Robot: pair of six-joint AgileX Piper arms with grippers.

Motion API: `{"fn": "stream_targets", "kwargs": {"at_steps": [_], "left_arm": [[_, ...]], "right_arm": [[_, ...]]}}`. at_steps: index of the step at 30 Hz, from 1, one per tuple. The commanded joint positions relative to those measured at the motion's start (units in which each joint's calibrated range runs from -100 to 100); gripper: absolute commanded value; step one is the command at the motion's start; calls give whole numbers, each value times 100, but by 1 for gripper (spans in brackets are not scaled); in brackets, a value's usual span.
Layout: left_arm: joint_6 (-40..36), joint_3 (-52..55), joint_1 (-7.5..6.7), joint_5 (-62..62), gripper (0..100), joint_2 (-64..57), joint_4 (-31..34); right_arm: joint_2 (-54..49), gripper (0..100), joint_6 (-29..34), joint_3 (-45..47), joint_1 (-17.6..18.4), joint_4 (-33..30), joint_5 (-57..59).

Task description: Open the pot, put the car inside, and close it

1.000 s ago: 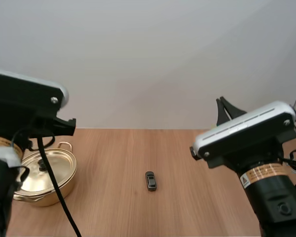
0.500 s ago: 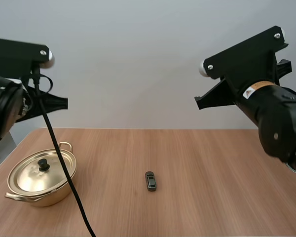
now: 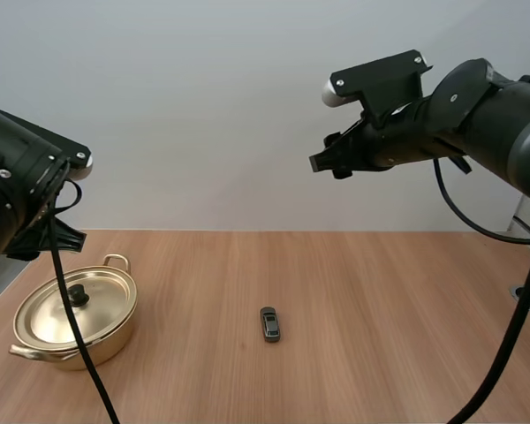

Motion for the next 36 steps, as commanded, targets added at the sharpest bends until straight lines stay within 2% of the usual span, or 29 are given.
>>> {"fn": "stream_targets", "kwargs": {"at_steps": [1, 4, 6, 13, 20, 23, 25, 31, 36], "left_arm": [[249, 12, 3, -138, 100, 42, -889], [485, 12, 3, -99, 100, 180, -1638], [485, 12, 3, 1, 100, 305, -1850], [108, 12, 3, 31, 100, 673, -1748], [-925, 79, 3, -12, 100, 929, -1224], [-1128, 336, 13, -218, 100, 990, -1158], [-1128, 571, 80, -551, 100, 992, -1182], [-1203, 1222, 408, -1893, 100, 992, -1291], [-1095, 1339, 504, -2759, 100, 1102, -1370]], "right_arm": [[2, 100, 0, -8, -3, 996, 4860], [2, 100, 0, -8, -3, 1231, 4860], [2, 100, 0, -8, -3, 1306, 4860], [2, 100, -27, -8, -3, 1316, 4860], [2, 100, -27, -8, -3, 1316, 4860], [2, 100, -27, -8, -3, 1316, 4860], [2, 100, -27, -8, -3, 1316, 4860], [2, 100, -27, -8, -3, 1440, 4860], [2, 100, -27, -8, -3, 1480, 4860]]}}
